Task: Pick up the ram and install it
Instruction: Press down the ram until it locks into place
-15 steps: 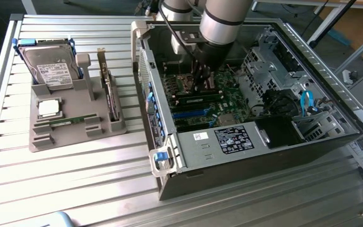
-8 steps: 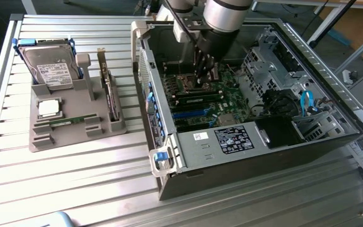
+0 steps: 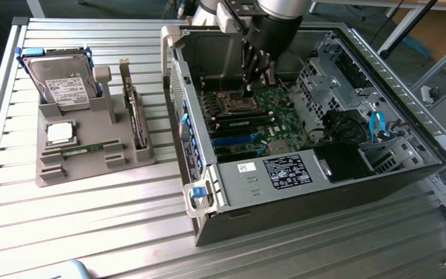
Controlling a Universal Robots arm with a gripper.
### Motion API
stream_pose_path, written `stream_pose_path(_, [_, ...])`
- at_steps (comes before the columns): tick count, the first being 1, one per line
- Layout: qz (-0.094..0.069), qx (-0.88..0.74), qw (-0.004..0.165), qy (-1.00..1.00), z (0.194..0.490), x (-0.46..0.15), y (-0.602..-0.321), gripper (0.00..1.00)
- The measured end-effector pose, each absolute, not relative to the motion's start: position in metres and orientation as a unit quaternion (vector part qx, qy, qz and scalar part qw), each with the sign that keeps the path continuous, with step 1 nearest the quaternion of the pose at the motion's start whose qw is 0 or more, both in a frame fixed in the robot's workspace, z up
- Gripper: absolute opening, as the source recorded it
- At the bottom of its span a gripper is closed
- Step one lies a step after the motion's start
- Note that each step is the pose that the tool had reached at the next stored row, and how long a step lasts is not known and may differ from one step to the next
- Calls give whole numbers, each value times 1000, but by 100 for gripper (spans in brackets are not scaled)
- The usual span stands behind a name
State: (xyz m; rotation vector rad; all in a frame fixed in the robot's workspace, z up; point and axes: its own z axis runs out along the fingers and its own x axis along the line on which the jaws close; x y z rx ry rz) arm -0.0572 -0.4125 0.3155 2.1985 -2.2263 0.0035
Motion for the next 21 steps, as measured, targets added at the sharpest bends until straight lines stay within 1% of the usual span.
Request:
stream_pose_path(12, [2,703,7,-712,359,-57,-412,11])
stream_pose_path(21, [2,703,7,-712,359,-56,-412,11])
